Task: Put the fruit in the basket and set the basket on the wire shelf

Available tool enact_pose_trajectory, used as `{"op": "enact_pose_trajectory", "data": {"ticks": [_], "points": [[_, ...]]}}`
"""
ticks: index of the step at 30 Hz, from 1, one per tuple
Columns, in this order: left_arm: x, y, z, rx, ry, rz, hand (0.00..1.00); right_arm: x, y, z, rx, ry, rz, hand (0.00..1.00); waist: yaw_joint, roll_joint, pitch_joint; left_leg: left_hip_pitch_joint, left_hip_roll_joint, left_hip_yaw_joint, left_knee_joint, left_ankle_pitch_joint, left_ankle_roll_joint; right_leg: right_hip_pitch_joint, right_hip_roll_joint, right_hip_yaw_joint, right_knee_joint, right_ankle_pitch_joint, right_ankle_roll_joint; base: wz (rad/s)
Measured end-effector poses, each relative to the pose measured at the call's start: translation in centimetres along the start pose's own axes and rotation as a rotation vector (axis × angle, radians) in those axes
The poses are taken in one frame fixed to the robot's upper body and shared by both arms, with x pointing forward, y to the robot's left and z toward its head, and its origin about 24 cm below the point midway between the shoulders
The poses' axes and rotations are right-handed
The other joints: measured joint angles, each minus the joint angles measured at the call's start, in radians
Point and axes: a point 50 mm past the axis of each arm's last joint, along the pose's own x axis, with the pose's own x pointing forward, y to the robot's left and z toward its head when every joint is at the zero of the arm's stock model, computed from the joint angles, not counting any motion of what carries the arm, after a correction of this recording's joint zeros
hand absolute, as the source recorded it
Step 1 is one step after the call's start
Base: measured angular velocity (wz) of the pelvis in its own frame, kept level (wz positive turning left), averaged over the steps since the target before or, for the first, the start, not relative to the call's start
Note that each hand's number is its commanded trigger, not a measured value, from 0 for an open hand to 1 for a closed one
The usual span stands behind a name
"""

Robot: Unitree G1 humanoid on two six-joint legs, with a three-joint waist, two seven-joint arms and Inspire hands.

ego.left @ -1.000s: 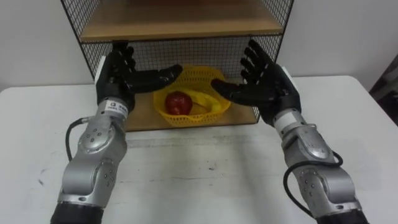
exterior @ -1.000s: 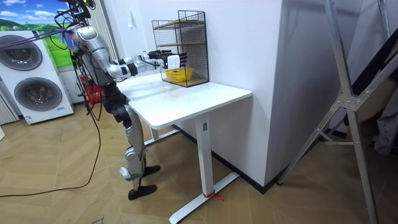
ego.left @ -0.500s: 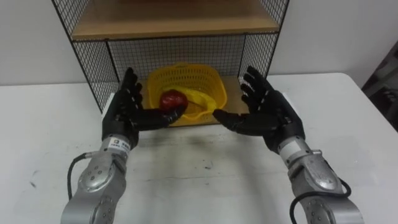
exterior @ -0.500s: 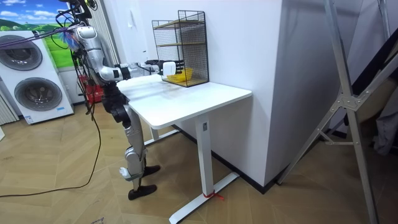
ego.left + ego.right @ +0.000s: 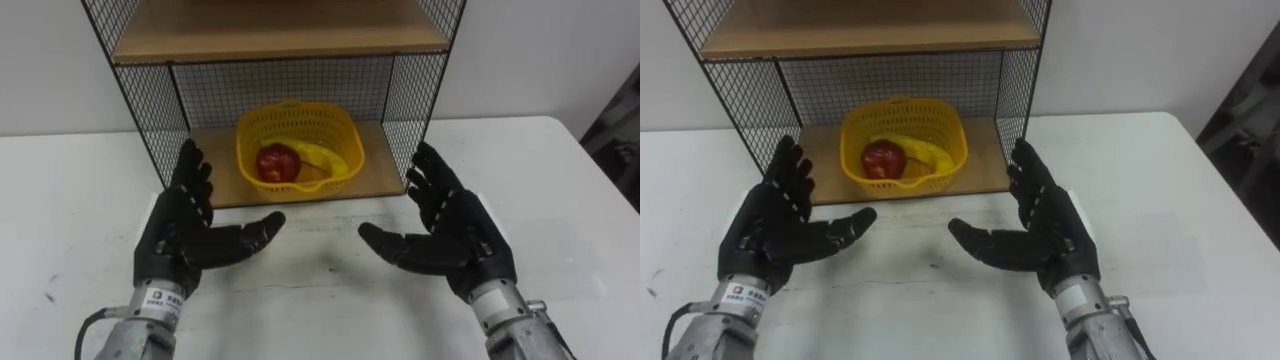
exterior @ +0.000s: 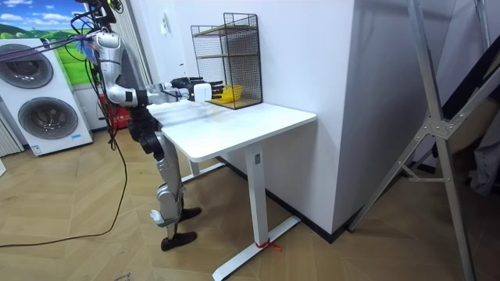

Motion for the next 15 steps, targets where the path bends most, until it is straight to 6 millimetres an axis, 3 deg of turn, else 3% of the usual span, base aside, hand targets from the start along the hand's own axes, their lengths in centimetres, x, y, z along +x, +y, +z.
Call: {"op": "enact_pose_trajectory", "data": {"ticks": [10,15], "points": [[-0.2,-0.3,3.1,-0.001,-0.196,-0.006,0.0,-0.2,-0.5,1.1,-0.056,-0.095,-0.03,0.0,0.012,0.001,0.0005,-0.008,-0.001,-0.002,0.0,0.0,0.0,-0.005,0.002,-0.006,-0.002,0.0,0.0,0.01],[-0.2,0.0,4.1,0.02,-0.263,0.063,0.0,0.0,-1.9,3.4,-0.106,-0.186,-0.136,0.0,0.022,-0.002,0.003,-0.008,-0.005,-0.011,-0.006,0.004,-0.004,-0.007,0.002,-0.01,-0.002,0.001,0.002,0.01]]}}
